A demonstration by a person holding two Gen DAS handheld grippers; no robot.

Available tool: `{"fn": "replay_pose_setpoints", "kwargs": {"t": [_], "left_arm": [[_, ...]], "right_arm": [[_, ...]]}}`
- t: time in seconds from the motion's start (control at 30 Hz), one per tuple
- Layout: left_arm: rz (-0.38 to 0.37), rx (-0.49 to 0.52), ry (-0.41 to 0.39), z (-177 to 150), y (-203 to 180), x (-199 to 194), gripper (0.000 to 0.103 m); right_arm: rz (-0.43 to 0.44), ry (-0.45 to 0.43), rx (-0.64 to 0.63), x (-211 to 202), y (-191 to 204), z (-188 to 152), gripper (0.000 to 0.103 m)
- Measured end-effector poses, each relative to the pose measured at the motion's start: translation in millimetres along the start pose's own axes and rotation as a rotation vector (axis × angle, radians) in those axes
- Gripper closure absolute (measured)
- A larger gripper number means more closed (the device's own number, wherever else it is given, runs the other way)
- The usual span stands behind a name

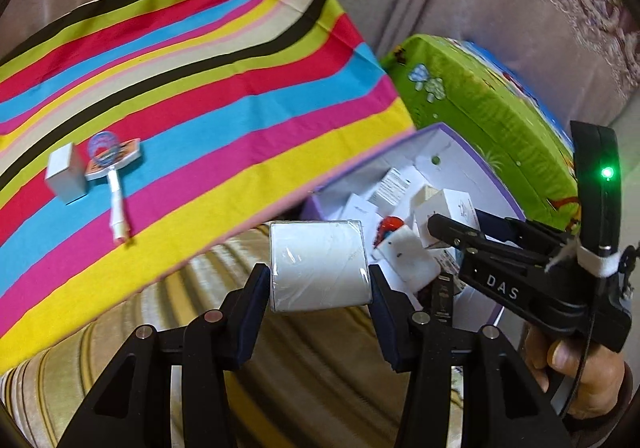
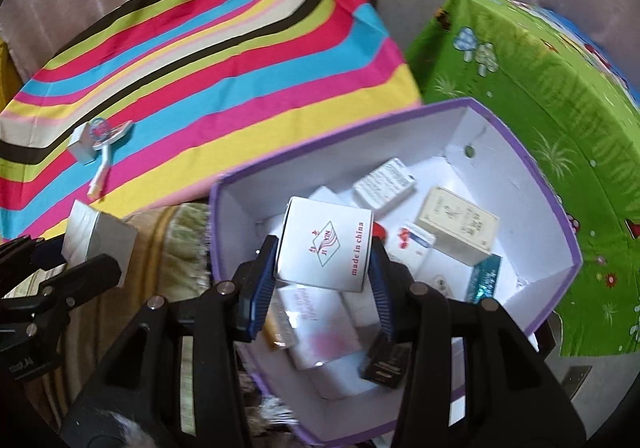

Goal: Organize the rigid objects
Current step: 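Carry both boxes into the purple-rimmed box and open both grippers, then withdraw both grippers back to the basketball-hoop toy on the tablecloth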

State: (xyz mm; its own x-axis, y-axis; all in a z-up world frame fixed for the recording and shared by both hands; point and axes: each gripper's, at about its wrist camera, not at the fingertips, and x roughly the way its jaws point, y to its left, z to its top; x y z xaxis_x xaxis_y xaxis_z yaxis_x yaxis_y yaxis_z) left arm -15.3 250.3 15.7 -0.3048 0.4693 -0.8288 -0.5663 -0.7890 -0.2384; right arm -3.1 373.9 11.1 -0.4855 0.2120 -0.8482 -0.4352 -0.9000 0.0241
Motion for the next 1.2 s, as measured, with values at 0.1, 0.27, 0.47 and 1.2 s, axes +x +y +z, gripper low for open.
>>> {"fn": "replay_pose_setpoints", "kwargs": {"t": [0.1, 0.27, 0.47, 1.2], "left_arm": [[-0.016, 0.023, 0.006, 2, -10, 5, 0.054], [-0.048, 0.070, 0.026, 5, -29, 14, 0.053], [-0.095, 0.113, 0.050, 4, -47, 23, 0.053], [-0.070, 0.007, 0.022, 12, -10, 9, 0.048]], "right_arm": [[-0.011, 0.012, 0.032, 4, -15, -3, 0.055], [-0.025, 0.023, 0.070, 7, -35, -6, 0.055], [-0.045, 0.026, 0.099, 9, -50, -8, 0.055], [-0.086, 0.025, 0.062, 8, -42, -5, 0.035]]}}
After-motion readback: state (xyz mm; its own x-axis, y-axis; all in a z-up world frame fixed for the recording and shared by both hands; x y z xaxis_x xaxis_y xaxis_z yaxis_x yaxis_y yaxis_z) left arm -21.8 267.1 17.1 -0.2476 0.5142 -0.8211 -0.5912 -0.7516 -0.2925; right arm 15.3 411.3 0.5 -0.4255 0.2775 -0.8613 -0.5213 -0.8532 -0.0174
